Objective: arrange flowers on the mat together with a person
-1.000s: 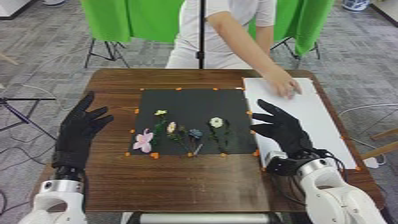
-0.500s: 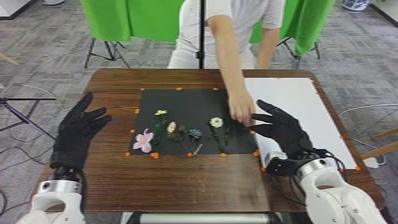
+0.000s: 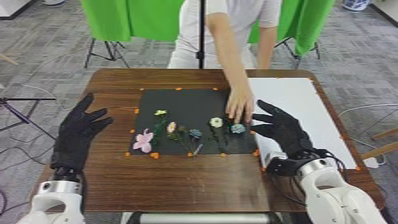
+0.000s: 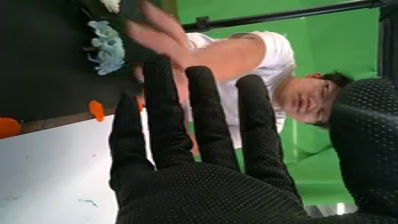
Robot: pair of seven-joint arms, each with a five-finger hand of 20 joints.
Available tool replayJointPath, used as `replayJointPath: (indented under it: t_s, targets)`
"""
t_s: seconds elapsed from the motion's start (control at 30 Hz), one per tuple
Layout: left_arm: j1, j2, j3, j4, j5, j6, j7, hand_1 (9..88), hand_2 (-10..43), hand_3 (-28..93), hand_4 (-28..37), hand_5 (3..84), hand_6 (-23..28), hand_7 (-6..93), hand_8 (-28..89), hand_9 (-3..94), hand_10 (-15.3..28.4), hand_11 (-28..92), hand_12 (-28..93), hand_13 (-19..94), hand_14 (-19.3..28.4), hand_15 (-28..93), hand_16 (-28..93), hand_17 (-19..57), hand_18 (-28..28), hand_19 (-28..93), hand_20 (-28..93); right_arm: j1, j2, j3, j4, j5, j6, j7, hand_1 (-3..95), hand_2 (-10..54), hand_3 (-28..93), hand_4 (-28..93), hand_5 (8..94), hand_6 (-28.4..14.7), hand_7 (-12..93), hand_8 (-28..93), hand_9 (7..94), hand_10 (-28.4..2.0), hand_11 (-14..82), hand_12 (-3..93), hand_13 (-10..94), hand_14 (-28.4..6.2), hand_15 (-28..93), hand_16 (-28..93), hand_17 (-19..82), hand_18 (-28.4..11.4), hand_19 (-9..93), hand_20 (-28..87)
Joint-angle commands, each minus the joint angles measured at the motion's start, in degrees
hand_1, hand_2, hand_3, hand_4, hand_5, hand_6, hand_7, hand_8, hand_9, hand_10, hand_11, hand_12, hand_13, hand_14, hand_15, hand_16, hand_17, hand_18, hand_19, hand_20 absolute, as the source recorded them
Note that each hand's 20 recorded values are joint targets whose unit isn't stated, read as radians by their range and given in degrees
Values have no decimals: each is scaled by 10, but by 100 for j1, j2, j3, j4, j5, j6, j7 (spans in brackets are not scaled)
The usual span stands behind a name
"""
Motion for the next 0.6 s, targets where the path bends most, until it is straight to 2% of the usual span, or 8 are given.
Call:
replayJointPath:
  t_s: [0.03, 0.17, 0.33, 0.4, 0.47, 0.53, 0.6]
  targets:
    - [99, -78, 19, -21, 4, 33, -62, 216, 26, 775, -283, 291, 26, 97, -80, 334, 179, 264, 109, 259, 257, 544, -86, -42, 276, 537, 80, -94, 3, -24, -22, -35, 69, -80, 165, 36, 793, -283, 378, 31, 141, -116, 423, -138, 154, 157, 317, -194, 484, 116, -9, -208, 457, 235]
    - [57, -112, 32, -7, 15, 25, -78, 216, 26, 776, -283, 291, 26, 98, -80, 335, 179, 266, 110, 259, 257, 545, -89, -45, 272, 536, 83, -107, -4, -5, -22, -19, 84, -97, 166, 37, 792, -283, 379, 31, 140, -116, 424, -138, 154, 157, 318, -194, 484, 116, -8, -207, 457, 235]
    - [17, -90, 53, 5, 12, 13, -64, 215, 26, 777, -283, 293, 27, 95, -82, 335, 179, 265, 109, 259, 256, 546, -90, -47, 268, 532, 87, -70, -8, -22, -10, 12, 75, -128, 165, 36, 793, -283, 380, 32, 142, -116, 424, -139, 154, 156, 319, -193, 483, 116, -9, -207, 457, 237]
    - [25, -58, 59, 7, -27, 16, -17, 215, 26, 778, -283, 293, 26, 93, -81, 335, 177, 262, 107, 258, 255, 545, -92, -50, 266, 527, 88, -64, -16, -23, -10, -3, 72, -147, 165, 36, 793, -283, 380, 32, 142, -116, 424, -139, 154, 156, 319, -193, 484, 116, -8, -206, 456, 236]
    - [7, -84, 32, 12, 0, -16, -59, 215, 26, 776, -283, 293, 25, 92, -81, 336, 175, 256, 105, 257, 255, 539, -93, -55, 267, 517, 86, -39, -7, -27, -2, 16, 70, -144, 163, 36, 794, -283, 380, 32, 141, -116, 424, -140, 154, 156, 319, -193, 485, 116, -9, -206, 457, 237]
    - [-1, -30, 29, 14, -28, -19, -22, 214, 26, 775, -283, 293, 23, 90, -80, 335, 174, 250, 104, 255, 253, 531, -94, -56, 266, 503, 83, -33, -12, -18, 1, -3, 48, -149, 163, 37, 793, -283, 380, 32, 141, -116, 424, -139, 153, 157, 318, -194, 484, 116, -8, -206, 456, 237]
    - [-12, -61, 7, 12, -6, -22, -26, 213, 26, 774, -283, 293, 22, 90, -80, 335, 173, 245, 105, 255, 253, 527, -93, -56, 266, 497, 83, -27, -13, -10, 9, 9, 38, -151, 163, 36, 793, -283, 380, 31, 140, -116, 424, -141, 152, 156, 318, -194, 483, 115, -9, -206, 456, 238]
